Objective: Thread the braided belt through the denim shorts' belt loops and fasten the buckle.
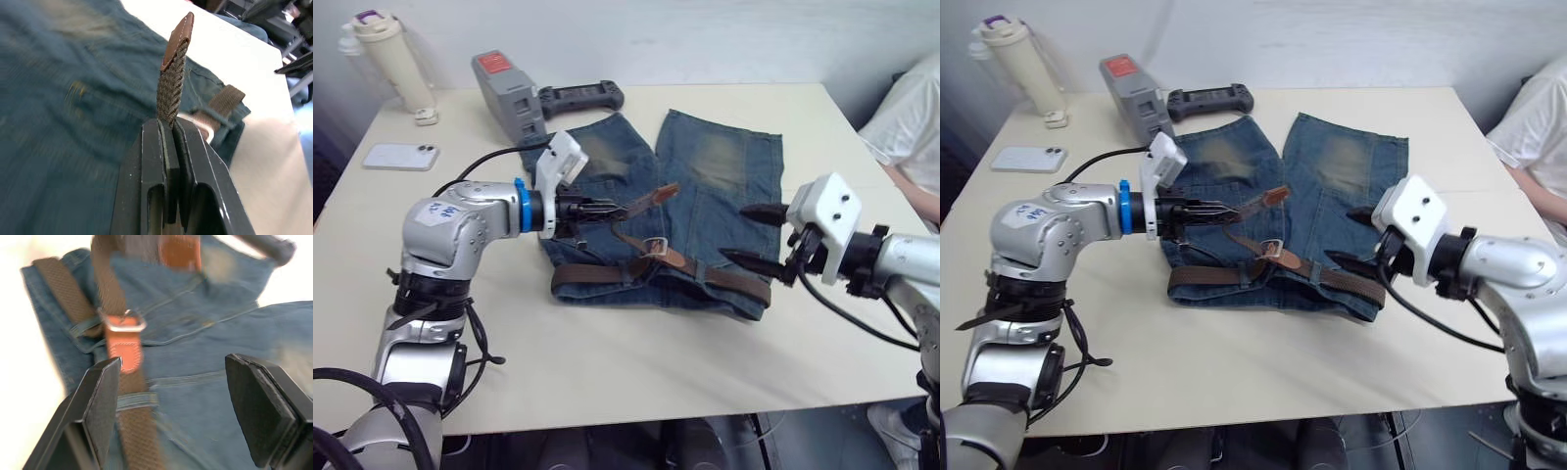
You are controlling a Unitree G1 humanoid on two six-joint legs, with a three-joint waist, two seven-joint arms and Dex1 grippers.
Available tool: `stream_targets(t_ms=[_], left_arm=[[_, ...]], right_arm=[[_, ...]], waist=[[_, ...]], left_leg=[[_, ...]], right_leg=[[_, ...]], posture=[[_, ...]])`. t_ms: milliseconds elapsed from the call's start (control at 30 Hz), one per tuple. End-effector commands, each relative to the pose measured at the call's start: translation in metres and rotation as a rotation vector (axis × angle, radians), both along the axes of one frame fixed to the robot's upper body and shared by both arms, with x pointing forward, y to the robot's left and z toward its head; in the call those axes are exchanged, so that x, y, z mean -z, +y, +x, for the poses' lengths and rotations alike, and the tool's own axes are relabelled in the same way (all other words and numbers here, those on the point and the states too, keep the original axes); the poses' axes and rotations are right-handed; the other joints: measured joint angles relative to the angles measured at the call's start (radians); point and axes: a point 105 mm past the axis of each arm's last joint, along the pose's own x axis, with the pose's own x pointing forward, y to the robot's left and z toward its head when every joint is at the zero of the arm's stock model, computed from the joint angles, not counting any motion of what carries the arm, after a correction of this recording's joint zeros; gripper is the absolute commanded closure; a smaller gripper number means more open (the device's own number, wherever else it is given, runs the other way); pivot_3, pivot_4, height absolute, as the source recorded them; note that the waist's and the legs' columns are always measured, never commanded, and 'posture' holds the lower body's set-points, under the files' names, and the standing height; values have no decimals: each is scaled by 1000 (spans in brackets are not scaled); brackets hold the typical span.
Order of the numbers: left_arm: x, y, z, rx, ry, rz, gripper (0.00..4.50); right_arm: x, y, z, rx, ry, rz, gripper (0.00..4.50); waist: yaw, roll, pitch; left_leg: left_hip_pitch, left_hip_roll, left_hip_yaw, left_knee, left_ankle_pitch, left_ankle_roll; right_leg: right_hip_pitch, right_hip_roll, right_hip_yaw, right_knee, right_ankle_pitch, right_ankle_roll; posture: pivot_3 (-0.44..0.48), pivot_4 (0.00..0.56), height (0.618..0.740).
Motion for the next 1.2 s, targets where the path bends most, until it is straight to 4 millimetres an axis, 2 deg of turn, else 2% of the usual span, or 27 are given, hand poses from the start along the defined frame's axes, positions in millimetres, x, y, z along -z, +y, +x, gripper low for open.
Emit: stream_targets(t_ms=[33,167,200,300,367,500,667,800,1000,1200], left_arm=[[-9,-1,-15,72,-38,2,4500],[14,22,-24,87,-7,141,4500],[16,25,-25,90,-13,160,4500],[20,30,-27,105,-14,190,4500],[23,31,-25,99,-16,202,4500],[21,27,-23,102,-22,183,4500],[18,24,-18,95,-36,168,4500],[14,20,-10,79,-66,161,4500],[9,13,-3,71,-77,126,4500],[10,15,-2,75,-86,152,4500]], right_arm=[[-6,6,-5,-23,-40,-1,943],[10,16,-10,-63,9,-61,943],[12,18,-11,-71,9,-72,943],[26,20,-9,-115,-58,-261,943],[33,21,-6,-107,-79,-295,943],[40,21,0,-86,-168,-363,943],[32,28,11,-63,-262,-358,943],[30,42,18,-73,-365,-391,943],[45,62,21,-113,-442,-458,943],[53,55,34,-64,-517,-544,943]], waist=[[11,1,1],[17,1,1],[16,1,1],[15,1,1],[14,1,1],[13,1,1],[10,1,1],[9,1,1],[9,1,1],[8,1,1]], left_leg=[[0,-1,-4,-1,3,0],[1,0,3,-2,3,-1],[2,1,6,-3,3,-1],[2,2,13,-5,4,-2],[2,2,17,-5,4,-2],[2,3,20,-5,4,-2],[2,4,27,-5,4,-2],[2,4,30,-5,4,-2],[2,4,32,-5,4,-2],[2,4,33,-5,4,-2]], right_leg=[[4,0,-3,-6,0,0],[2,1,1,-8,0,0],[1,1,2,-8,0,0],[-6,1,8,-6,0,0],[-9,1,12,-5,0,0],[-12,2,16,-4,0,0],[-17,2,23,1,0,0],[-22,2,27,4,0,0],[-24,2,29,4,0,0],[-25,2,30,6,0,0]], posture=[[0,150,740],[0,150,740],[0,150,740],[0,150,740],[0,150,740],[0,150,740],[0,150,740],[0,150,740],[0,150,740],[0,150,740]])
